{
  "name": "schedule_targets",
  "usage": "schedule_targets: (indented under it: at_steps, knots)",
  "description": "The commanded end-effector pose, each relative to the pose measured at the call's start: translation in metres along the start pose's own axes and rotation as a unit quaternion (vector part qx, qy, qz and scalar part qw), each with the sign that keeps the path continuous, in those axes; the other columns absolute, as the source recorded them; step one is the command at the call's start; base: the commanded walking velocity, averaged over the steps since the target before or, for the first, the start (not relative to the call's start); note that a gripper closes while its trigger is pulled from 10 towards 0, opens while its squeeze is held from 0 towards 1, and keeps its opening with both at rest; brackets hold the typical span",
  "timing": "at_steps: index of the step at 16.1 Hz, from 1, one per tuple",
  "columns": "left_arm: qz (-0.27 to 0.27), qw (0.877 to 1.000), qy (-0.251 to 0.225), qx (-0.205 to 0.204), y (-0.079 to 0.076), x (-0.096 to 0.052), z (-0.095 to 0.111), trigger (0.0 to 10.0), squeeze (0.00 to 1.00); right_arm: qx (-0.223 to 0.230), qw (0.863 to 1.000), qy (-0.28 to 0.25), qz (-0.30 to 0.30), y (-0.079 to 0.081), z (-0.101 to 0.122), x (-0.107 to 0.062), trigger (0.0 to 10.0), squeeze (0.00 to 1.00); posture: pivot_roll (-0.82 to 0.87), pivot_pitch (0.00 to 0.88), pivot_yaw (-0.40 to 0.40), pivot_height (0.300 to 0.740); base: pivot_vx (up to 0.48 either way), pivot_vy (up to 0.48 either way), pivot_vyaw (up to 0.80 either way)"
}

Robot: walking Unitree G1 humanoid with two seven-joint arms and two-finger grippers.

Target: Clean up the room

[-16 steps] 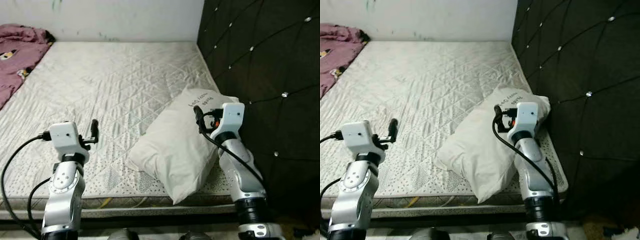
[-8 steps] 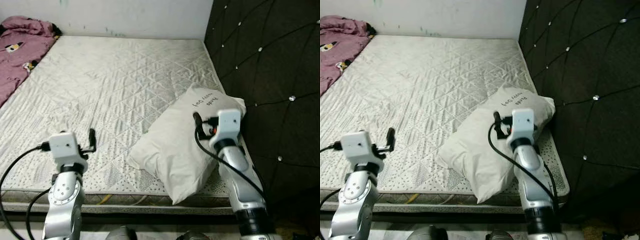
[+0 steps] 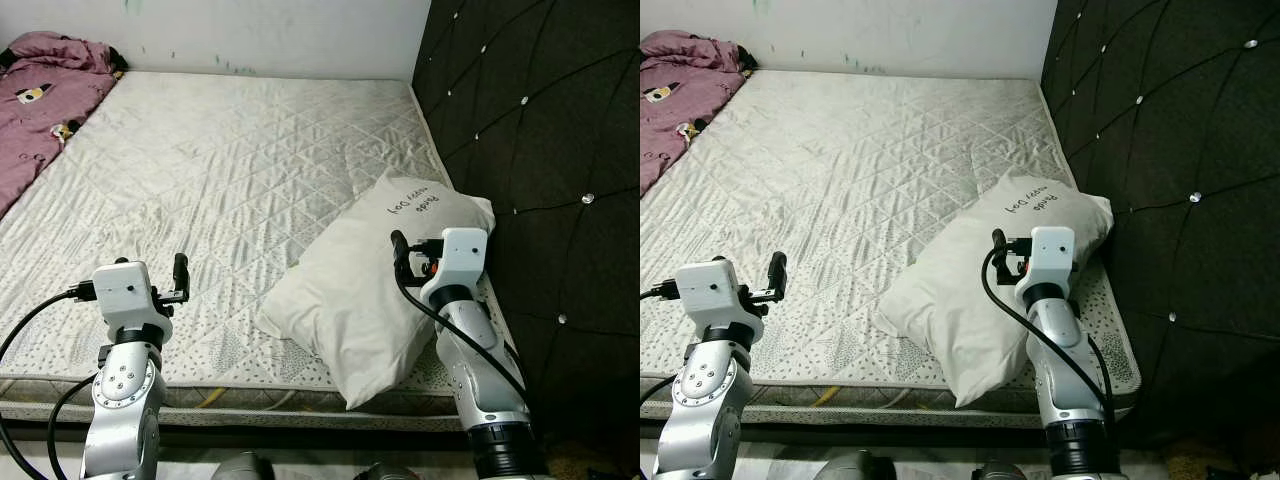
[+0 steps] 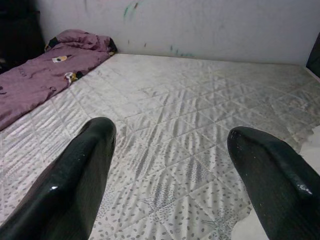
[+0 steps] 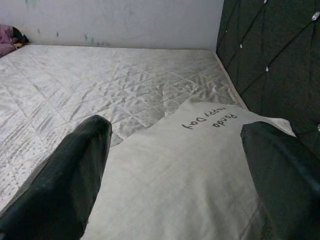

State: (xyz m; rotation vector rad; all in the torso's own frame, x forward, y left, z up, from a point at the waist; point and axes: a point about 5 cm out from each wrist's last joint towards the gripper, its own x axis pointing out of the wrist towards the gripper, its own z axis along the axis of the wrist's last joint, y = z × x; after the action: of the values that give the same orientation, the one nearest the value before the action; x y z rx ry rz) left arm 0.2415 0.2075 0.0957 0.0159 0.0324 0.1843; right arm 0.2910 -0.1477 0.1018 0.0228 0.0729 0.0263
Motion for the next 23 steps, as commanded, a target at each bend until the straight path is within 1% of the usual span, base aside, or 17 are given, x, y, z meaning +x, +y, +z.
schedule_targets:
  at_steps: [1, 3, 6, 8, 9, 12, 13, 18, 20, 23]
  knots:
    - [-0.008, 1.000, -0.009, 0.001, -0.0011, 0.0011, 0.0047, 10.0, 0.00, 0.005, 1.000, -0.007, -0.008, -0.0029, 0.0044, 0.0001, 10.0, 0.00, -0.07, 0.000, -0.003, 0.740, 0.000, 0.000, 0.00]
    - [-0.010, 1.000, -0.010, 0.003, -0.0015, 0.0012, 0.0051, 10.0, 0.00, 0.007, 1.000, -0.005, -0.007, -0.0023, 0.0039, 0.0005, 10.0, 0.00, -0.07, 0.000, -0.002, 0.740, 0.000, 0.000, 0.00]
    - [-0.014, 1.000, -0.012, 0.004, -0.0021, 0.0021, 0.0065, 10.0, 0.00, 0.009, 1.000, -0.003, -0.005, -0.0012, 0.0041, 0.0014, 10.0, 0.00, -0.07, 0.000, -0.001, 0.740, 0.000, 0.000, -0.71]
    - [-0.010, 0.999, -0.028, 0.016, -0.0022, 0.0021, 0.0107, 10.0, 0.00, 0.008, 1.000, -0.008, -0.005, -0.0010, 0.0054, 0.0008, 10.0, 0.00, -0.07, 0.000, 0.000, 0.740, 0.000, 0.000, 0.00]
    - [-0.009, 0.999, -0.034, 0.016, -0.0026, 0.0025, 0.0131, 10.0, 0.00, 0.006, 1.000, -0.012, -0.003, -0.0006, 0.0068, 0.0004, 10.0, 0.00, -0.07, 0.000, 0.000, 0.740, 0.000, 0.000, 0.00]
    - [0.001, 0.999, -0.035, 0.019, -0.0017, 0.0031, 0.0146, 10.0, 0.00, 0.004, 1.000, -0.016, -0.001, -0.0004, 0.0086, 0.0006, 10.0, 0.00, -0.07, 0.000, -0.001, 0.740, 0.000, 0.000, 0.00]
    - [0.005, 0.999, -0.035, 0.021, 0.0009, 0.0032, 0.0146, 10.0, 0.00, 0.004, 1.000, -0.018, 0.000, -0.0005, 0.0101, 0.0007, 10.0, 0.00, -0.07, 0.000, -0.002, 0.740, 0.000, 0.000, 0.00]
    - [0.002, 0.999, -0.037, 0.027, 0.0023, 0.0043, 0.0141, 10.0, 0.00, 0.005, 1.000, -0.019, 0.005, -0.0001, 0.0105, 0.0002, 10.0, 0.00, -0.07, 0.000, 0.001, 0.740, 0.000, 0.000, 0.00]
    - [0.003, 0.999, -0.037, 0.026, 0.0026, 0.0056, 0.0140, 10.0, 0.00, 0.004, 1.000, -0.019, 0.007, 0.0002, 0.0105, 0.0003, 10.0, 0.00, -0.07, 0.000, 0.001, 0.731, 0.000, 0.000, 0.00]
    - [0.000, 0.999, -0.038, 0.025, 0.0006, 0.0082, 0.0141, 10.0, 0.00, 0.001, 1.000, -0.021, 0.013, 0.0005, 0.0109, 0.0002, 10.0, 0.00, -0.07, 0.000, -0.002, 0.696, 0.000, 0.000, 0.00]
